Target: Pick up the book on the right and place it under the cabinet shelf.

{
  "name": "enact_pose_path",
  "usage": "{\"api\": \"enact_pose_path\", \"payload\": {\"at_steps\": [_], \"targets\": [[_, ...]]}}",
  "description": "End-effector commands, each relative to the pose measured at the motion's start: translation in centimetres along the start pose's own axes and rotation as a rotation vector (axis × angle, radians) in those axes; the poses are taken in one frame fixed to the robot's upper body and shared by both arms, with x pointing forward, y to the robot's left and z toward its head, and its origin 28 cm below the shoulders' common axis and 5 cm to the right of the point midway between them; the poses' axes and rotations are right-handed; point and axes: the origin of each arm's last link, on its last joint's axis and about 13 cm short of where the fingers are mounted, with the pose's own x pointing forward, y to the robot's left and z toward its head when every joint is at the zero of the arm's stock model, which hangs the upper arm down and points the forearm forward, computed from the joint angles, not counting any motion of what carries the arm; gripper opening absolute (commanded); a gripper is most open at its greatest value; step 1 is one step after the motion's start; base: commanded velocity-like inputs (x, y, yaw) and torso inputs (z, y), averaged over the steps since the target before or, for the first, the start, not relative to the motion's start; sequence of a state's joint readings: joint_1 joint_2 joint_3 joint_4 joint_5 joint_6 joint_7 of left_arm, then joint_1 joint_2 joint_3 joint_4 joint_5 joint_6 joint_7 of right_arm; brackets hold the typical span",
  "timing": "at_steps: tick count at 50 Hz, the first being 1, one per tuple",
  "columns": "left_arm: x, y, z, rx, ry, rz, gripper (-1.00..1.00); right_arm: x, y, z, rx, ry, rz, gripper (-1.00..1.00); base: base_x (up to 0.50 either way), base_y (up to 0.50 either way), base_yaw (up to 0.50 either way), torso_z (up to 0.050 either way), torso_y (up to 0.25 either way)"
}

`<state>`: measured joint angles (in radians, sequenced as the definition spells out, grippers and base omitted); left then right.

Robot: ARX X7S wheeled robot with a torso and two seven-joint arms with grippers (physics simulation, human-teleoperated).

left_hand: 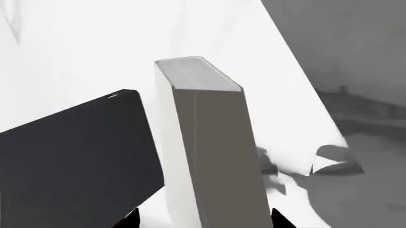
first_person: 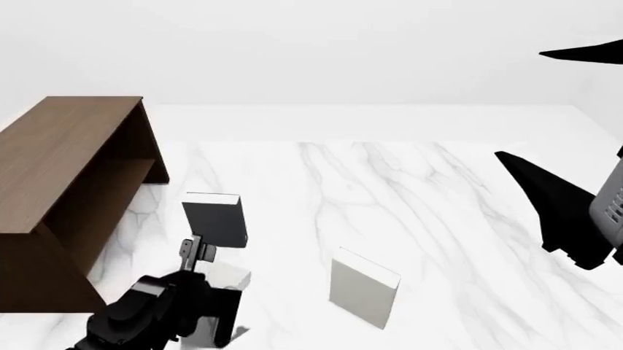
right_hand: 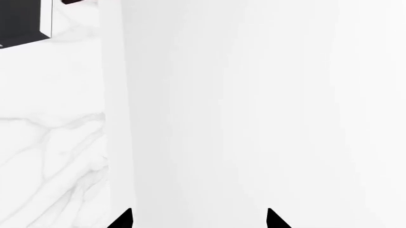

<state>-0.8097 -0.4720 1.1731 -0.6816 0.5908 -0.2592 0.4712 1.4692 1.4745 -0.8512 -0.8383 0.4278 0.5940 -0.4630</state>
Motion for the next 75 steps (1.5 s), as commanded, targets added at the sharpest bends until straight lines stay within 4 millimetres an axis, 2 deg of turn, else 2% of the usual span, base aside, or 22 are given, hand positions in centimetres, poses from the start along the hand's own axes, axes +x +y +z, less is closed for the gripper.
{"api": "enact_pose_path", "payload": {"at_steps": [1,13,26,37,48,57,75], "targets": [[-0.3,-0.3,-0.1,-0.002,-0.003,-0.011,1.0,-0.1,0.0,0.1,0.0,-0.001,-0.001,1.0,0.0,0.0,0.0,0.0,0.0],[-2.3,-0.5,-1.5,-0.005,0.005,-0.02,1.0,0.0,0.0,0.0,0.004,-0.01,-0.008,1.0,0.0,0.0,0.0,0.0,0.0],[-5.8,-1.1,-2.9,-0.01,-0.003,-0.034,1.0,0.0,0.5,-0.1,0.016,-0.017,-0.016,1.0,0.0,0.0,0.0,0.0,0.0],[-8.8,-0.7,-3.4,-0.079,-0.044,0.053,1.0,-0.1,0.5,0.0,0.021,-0.025,-0.023,1.0,0.0,0.0,0.0,0.0,0.0],[-12.4,-0.1,-3.5,-0.352,-0.166,0.229,1.0,0.6,1.2,0.0,0.111,-0.007,-0.041,1.0,0.0,0.0,0.0,0.0,0.0],[-14.6,1.0,-3.7,-0.55,-0.241,0.347,1.0,1.7,2.0,-0.2,0.271,0.037,-0.075,1.0,0.0,0.0,0.0,0.0,0.0],[-18.9,6.1,-2.8,-0.936,-0.459,0.596,1.0,4.5,2.6,-1.1,0.708,0.221,-0.167,1.0,0.0,0.0,0.0,0.0,0.0]]}}
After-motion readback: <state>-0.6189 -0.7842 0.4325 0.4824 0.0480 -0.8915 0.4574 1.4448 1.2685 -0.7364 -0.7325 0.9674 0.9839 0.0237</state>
